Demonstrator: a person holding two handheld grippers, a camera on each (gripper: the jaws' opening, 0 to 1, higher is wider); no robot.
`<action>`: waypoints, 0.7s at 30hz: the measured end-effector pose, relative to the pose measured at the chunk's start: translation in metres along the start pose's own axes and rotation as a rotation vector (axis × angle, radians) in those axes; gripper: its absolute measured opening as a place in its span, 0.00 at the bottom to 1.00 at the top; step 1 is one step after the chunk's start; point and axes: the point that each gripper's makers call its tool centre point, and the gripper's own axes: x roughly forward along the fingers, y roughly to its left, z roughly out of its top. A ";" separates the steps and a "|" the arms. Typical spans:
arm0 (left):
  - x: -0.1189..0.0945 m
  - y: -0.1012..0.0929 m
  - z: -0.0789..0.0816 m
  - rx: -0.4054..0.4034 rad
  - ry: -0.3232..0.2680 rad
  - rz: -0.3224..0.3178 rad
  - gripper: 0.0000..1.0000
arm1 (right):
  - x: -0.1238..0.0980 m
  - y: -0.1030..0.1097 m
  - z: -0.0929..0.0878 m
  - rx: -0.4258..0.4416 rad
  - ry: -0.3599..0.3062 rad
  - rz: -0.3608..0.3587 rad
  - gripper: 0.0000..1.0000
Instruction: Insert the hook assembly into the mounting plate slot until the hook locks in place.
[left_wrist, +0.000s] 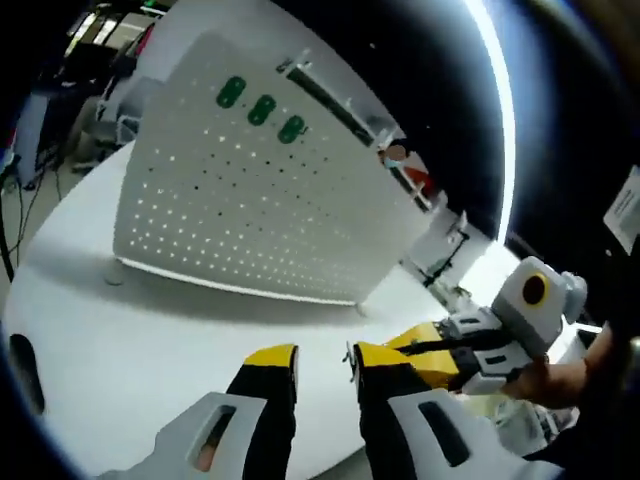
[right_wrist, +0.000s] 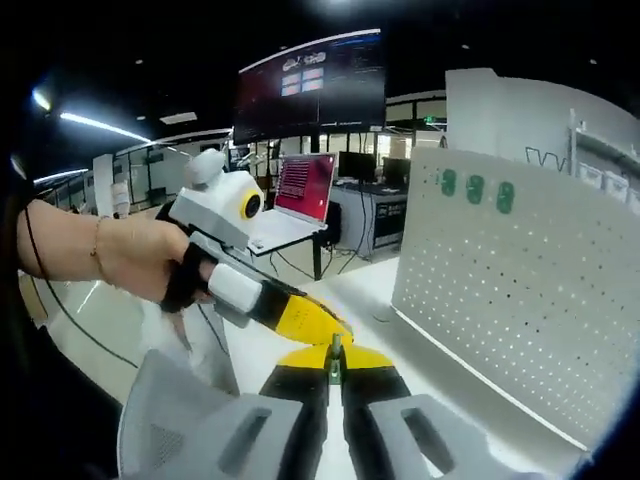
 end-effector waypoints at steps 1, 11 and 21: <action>-0.004 -0.001 0.000 0.020 -0.001 0.004 0.30 | -0.005 -0.001 -0.003 -0.005 0.000 -0.003 0.00; -0.028 0.017 0.021 0.076 -0.081 0.101 0.51 | -0.035 -0.019 0.001 0.012 -0.055 -0.071 0.00; -0.045 0.027 0.028 0.124 -0.096 0.158 0.60 | -0.040 -0.028 0.012 -0.019 -0.081 -0.105 0.00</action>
